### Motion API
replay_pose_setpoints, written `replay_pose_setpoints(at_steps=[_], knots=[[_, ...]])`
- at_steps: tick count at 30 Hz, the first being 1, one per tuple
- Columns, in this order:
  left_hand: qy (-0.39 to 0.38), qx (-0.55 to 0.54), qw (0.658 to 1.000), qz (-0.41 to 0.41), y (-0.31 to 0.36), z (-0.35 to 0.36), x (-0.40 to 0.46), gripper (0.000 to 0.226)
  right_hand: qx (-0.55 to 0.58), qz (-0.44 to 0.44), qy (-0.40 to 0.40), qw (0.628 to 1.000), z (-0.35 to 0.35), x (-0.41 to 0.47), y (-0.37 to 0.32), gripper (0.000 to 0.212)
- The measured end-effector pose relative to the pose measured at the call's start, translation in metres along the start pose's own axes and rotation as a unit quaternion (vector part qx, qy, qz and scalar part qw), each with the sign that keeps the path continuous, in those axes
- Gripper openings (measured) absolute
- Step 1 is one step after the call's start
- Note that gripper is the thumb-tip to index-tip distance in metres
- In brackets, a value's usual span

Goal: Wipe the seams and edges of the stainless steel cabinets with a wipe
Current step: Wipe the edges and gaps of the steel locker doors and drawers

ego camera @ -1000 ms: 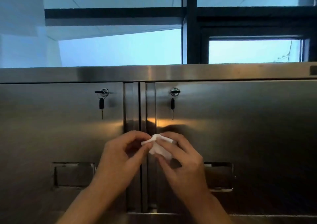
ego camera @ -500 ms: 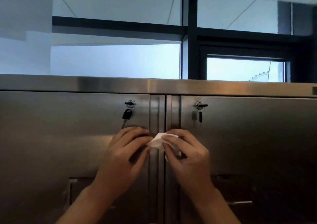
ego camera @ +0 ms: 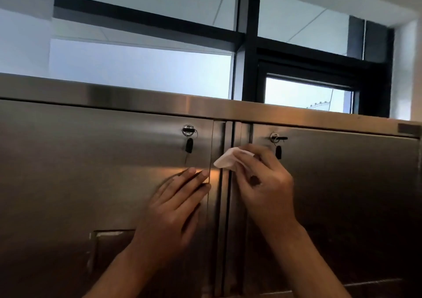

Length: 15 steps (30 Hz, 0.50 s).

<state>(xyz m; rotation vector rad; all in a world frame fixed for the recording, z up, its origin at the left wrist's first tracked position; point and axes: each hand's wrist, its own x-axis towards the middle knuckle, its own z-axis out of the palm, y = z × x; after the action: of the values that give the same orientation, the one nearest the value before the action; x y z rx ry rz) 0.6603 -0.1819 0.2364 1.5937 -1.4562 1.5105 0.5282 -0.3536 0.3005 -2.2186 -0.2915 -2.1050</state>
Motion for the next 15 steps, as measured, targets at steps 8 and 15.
replay_pose_setpoints(at_steps=[8, 15], knots=[[-0.007, 0.035, 0.999, 0.004, -0.001, 0.004, -0.004, 0.052, 0.005, 0.006, -0.033, 0.999, 0.004, 0.019, -0.004, 0.047], [-0.004, 0.050, 0.999, -0.006, 0.001, 0.005, -0.006, 0.050, -0.047, -0.031, -0.054, 0.997, 0.019, 0.048, -0.008, 0.040]])
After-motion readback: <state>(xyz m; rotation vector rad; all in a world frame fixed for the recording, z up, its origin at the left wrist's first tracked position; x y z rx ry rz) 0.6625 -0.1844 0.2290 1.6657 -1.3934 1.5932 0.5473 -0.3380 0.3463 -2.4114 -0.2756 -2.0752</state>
